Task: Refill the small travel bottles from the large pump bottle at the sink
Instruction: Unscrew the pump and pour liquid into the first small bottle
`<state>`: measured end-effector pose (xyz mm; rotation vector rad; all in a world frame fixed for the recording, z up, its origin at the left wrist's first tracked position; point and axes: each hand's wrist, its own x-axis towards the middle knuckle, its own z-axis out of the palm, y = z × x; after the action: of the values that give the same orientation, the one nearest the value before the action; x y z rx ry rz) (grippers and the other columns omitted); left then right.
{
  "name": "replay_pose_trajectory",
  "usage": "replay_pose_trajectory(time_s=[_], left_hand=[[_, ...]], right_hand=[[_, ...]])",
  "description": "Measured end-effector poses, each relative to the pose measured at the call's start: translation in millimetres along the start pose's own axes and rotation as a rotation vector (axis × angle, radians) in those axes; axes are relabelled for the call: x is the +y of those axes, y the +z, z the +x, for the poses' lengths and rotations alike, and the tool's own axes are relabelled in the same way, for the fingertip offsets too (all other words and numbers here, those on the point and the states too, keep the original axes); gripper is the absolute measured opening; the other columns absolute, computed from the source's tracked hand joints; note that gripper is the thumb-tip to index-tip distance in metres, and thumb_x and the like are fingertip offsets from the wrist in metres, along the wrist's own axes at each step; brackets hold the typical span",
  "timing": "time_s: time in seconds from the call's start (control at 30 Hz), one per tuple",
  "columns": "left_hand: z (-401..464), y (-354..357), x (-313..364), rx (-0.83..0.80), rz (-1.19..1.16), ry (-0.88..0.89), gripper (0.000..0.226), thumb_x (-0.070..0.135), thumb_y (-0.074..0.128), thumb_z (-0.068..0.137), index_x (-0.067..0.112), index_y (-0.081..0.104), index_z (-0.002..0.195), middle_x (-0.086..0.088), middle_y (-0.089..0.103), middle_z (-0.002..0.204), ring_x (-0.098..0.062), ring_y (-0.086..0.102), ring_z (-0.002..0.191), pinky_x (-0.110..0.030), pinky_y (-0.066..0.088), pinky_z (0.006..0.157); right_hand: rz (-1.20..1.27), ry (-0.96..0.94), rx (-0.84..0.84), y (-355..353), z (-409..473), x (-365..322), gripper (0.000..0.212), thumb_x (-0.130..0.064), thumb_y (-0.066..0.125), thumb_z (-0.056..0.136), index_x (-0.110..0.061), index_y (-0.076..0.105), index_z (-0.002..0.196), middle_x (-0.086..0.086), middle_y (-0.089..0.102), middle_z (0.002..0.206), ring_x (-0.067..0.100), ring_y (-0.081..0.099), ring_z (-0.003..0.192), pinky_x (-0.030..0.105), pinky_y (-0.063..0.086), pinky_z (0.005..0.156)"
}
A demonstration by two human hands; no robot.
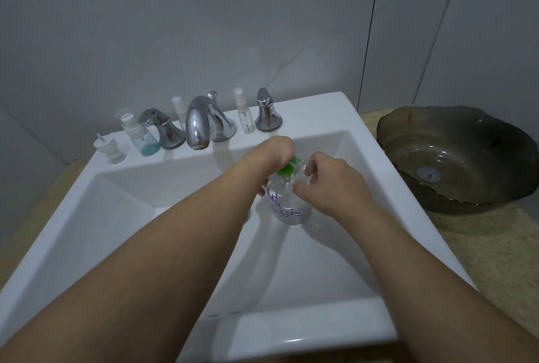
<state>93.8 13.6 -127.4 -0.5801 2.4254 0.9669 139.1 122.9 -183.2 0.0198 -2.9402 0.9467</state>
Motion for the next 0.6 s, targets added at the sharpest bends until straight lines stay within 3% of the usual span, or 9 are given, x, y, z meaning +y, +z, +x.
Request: replay_pose_trajectory(time_s=[0.3, 0.6], left_hand=[[0.5, -19.4, 3.1, -0.092, 0.100, 0.027, 0.042, 0.041, 0.035, 0.085, 0.008, 0.060, 0.092, -0.011, 0.066, 0.101, -0.036, 0.065, 0.089, -0.049, 0.051, 0.086], [-5.9, -17.4, 6.7, -0.087, 0.106, 0.018, 0.041, 0.029, 0.031, 0.085, 0.005, 0.061, 0.099, -0.014, 0.064, 0.106, -0.038, 0.063, 0.092, -0.051, 0.051, 0.083]], right_hand=[[-0.001, -0.034, 0.069, -4.9, 0.1, -4.0, 0.029, -0.041, 0.063, 0.073, -0.027, 0.052, 0.096, -0.007, 0.064, 0.092, 0.020, 0.059, 0.089, 0.031, 0.044, 0.073], [0.035, -0.029, 0.053, -5.5, 1.5, -2.3, 0.029, -0.043, 0.063, 0.074, -0.027, 0.051, 0.095, -0.009, 0.063, 0.090, 0.019, 0.059, 0.088, 0.032, 0.044, 0.073]])
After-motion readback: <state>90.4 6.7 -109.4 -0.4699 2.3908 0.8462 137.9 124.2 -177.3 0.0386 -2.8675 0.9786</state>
